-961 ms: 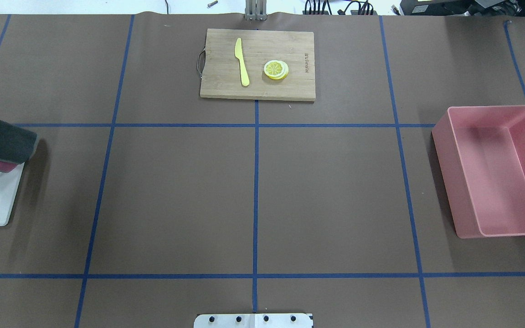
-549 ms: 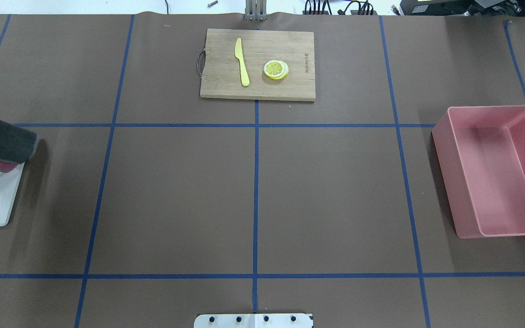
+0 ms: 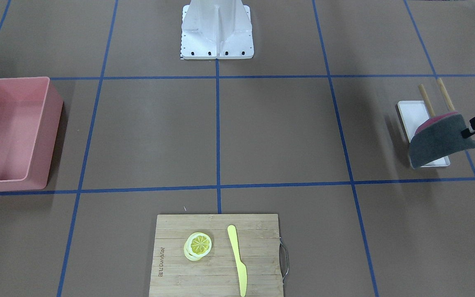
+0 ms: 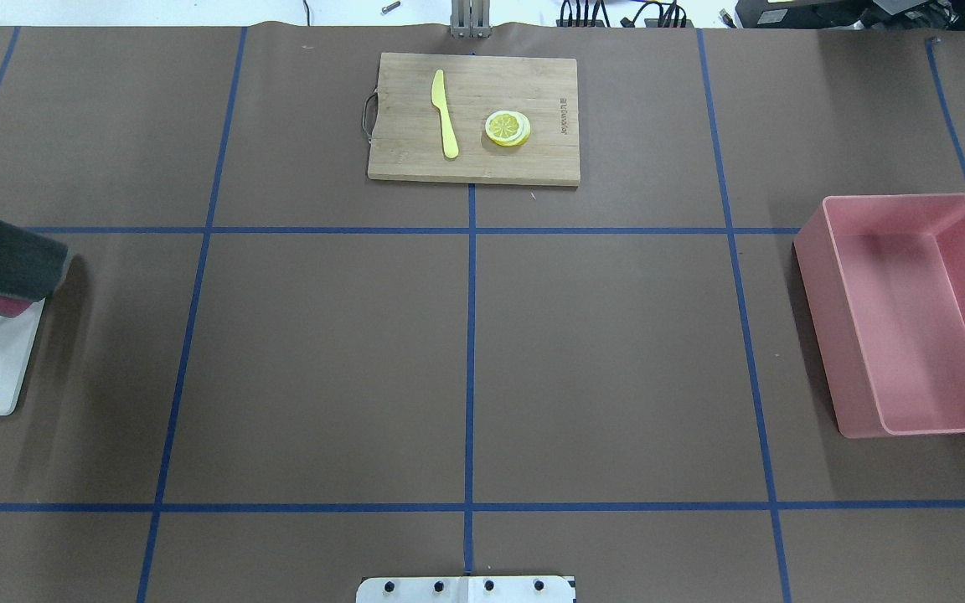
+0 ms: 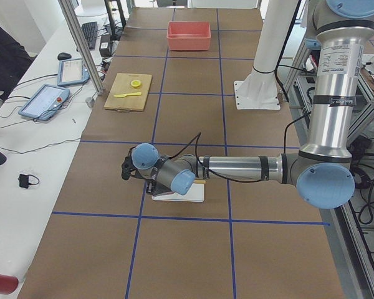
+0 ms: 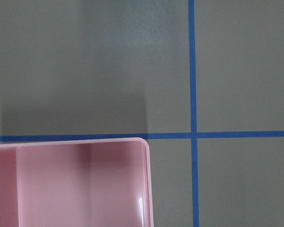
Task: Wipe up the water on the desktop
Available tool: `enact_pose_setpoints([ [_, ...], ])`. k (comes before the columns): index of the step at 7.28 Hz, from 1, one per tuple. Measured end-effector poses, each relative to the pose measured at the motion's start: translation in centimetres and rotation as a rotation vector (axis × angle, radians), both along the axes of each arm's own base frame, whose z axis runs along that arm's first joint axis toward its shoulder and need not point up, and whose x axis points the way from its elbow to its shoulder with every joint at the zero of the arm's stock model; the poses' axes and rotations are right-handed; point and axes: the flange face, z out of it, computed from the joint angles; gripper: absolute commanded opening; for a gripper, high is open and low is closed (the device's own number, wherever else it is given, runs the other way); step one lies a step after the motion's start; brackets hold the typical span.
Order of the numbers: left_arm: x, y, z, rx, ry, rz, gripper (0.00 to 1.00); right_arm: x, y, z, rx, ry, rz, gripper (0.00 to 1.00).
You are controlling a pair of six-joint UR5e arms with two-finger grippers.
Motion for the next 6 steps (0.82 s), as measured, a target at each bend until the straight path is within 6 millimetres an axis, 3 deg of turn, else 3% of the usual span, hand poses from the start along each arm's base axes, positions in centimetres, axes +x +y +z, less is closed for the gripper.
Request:
enact_pose_setpoints([
  [6,0.07,-0.04,-0.82,0.013,0.011,0.004,0.58,-0.02,-0.1,0.23,-0.007,-0.002,0.001,1.0],
])
